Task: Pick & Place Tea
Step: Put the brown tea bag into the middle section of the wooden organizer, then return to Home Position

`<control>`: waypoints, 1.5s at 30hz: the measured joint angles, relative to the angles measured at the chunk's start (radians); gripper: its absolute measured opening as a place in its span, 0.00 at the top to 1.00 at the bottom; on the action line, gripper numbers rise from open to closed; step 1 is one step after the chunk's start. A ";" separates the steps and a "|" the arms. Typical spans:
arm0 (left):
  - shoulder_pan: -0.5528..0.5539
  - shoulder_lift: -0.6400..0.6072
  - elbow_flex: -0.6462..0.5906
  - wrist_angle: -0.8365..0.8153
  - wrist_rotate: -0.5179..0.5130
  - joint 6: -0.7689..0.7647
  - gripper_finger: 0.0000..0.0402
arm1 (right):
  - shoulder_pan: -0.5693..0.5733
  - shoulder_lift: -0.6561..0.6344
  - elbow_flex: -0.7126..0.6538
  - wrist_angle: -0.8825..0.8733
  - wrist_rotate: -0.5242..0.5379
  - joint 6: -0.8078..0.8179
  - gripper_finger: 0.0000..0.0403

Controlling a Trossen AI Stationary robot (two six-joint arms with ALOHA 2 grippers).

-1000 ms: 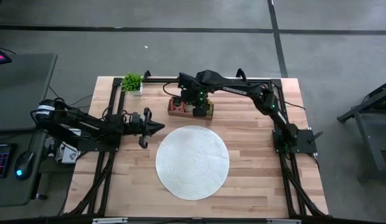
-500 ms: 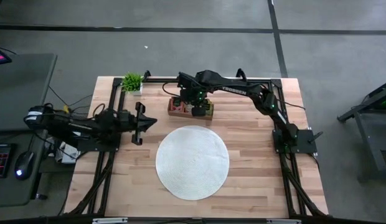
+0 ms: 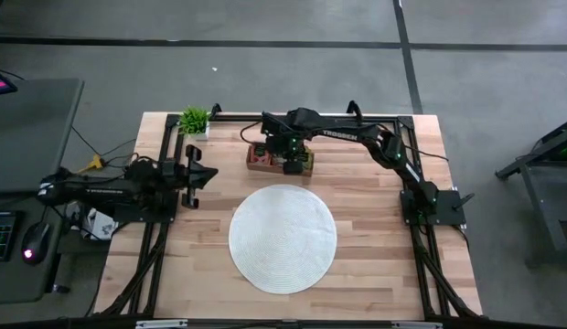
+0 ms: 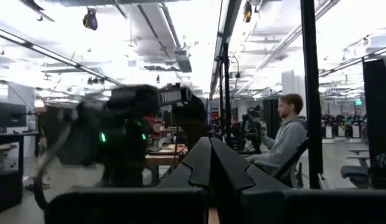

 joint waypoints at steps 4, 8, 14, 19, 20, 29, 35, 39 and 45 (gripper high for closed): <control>0.000 -0.143 0.000 -0.122 -0.017 0.021 1.00 | -0.002 0.000 -0.050 0.014 -0.001 -0.005 1.00; 0.000 -0.299 0.000 -0.258 -0.036 0.030 1.00 | -0.002 0.000 -0.083 0.027 0.000 -0.015 1.00; -0.002 -0.390 0.000 -0.362 -0.054 0.028 1.00 | -0.004 0.000 -0.091 0.051 0.009 -0.034 1.00; -0.002 -0.392 0.000 -0.389 -0.059 0.028 1.00 | -0.004 0.000 -0.091 0.057 0.059 -0.035 0.98; -0.002 -0.392 0.000 -0.383 -0.057 0.028 1.00 | -0.004 0.000 -0.091 0.057 0.059 -0.035 0.96; -0.002 -0.393 0.000 -0.391 -0.056 0.029 1.00 | -0.004 -0.024 -0.089 0.039 0.012 0.004 0.71; -0.002 -0.393 0.000 -0.403 -0.056 0.029 1.00 | -0.004 -0.105 -0.087 0.030 -0.003 0.048 0.60; -0.002 -0.393 0.000 -0.421 -0.056 0.029 1.00 | -0.006 -0.207 -0.086 0.036 -0.010 0.102 0.59; -0.002 -0.393 0.000 -0.447 -0.098 -0.003 1.00 | -0.038 -0.388 -0.111 0.056 -0.102 0.182 0.59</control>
